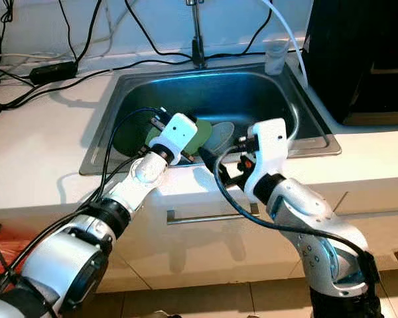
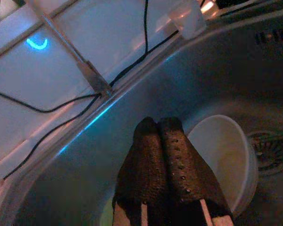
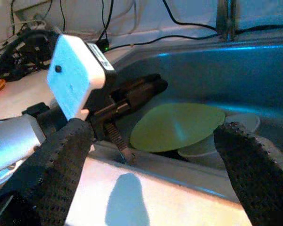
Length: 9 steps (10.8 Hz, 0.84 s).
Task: Kitchen organization
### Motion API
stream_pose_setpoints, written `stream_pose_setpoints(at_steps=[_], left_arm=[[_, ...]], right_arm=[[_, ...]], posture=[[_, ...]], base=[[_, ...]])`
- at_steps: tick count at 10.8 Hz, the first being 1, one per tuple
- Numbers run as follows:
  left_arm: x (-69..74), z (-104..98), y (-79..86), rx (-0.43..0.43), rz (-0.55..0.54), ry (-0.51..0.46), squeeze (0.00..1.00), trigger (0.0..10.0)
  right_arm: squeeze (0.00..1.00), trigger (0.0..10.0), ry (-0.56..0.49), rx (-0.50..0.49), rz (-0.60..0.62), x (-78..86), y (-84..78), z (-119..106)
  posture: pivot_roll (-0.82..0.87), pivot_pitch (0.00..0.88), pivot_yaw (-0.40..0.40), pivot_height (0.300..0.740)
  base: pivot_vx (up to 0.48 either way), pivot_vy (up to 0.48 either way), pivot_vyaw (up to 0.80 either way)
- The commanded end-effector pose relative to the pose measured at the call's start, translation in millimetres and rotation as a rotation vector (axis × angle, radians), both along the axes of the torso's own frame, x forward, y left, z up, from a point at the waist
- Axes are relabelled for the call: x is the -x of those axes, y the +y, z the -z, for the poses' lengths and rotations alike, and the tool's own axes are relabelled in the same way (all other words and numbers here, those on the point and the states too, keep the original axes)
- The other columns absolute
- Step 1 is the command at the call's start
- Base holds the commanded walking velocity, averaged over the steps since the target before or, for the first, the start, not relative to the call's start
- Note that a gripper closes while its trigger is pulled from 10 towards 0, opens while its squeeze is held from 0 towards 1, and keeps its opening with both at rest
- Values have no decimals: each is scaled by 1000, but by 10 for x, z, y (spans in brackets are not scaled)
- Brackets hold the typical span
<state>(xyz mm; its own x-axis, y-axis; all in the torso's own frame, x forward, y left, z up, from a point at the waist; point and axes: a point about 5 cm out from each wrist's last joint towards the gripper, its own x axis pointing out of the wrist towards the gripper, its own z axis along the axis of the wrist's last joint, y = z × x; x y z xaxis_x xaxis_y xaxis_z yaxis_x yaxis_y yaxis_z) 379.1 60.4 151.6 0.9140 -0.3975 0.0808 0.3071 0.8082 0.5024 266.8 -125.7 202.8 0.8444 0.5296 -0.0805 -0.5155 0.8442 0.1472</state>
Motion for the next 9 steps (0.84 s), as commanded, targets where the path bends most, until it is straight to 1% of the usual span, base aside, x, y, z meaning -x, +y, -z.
stream_pose_setpoints(at_steps=[1,2,3,4,6,9], left_arm=[[-8,95,82,-12,-47,49,0,10000],[-10,133,95,-19,-60,73,0,10000],[-12,149,101,-13,-68,90,318,10000],[-19,149,114,7,-78,103,1000,10000],[-47,105,155,52,-100,105,1000,10000],[-67,51,177,99,-103,101,1000,10000]], right_arm=[[0,10000,3,0,-4,2,6,-3],[0,10000,3,2,-7,10,10,-5],[0,10000,4,3,-7,16,10,-5],[0,10000,4,3,-6,19,9,-5],[0,10000,2,2,-7,15,13,-5],[0,10000,-6,5,-8,-15,26,-1]], posture=[[-117,19,119,740],[-120,19,121,740],[-122,23,121,740],[-121,25,121,740],[-116,25,119,740],[-107,15,122,740]], base=[[0,0,0],[0,0,0],[0,0,0],[0,0,0],[0,0,0],[0,0,0]])
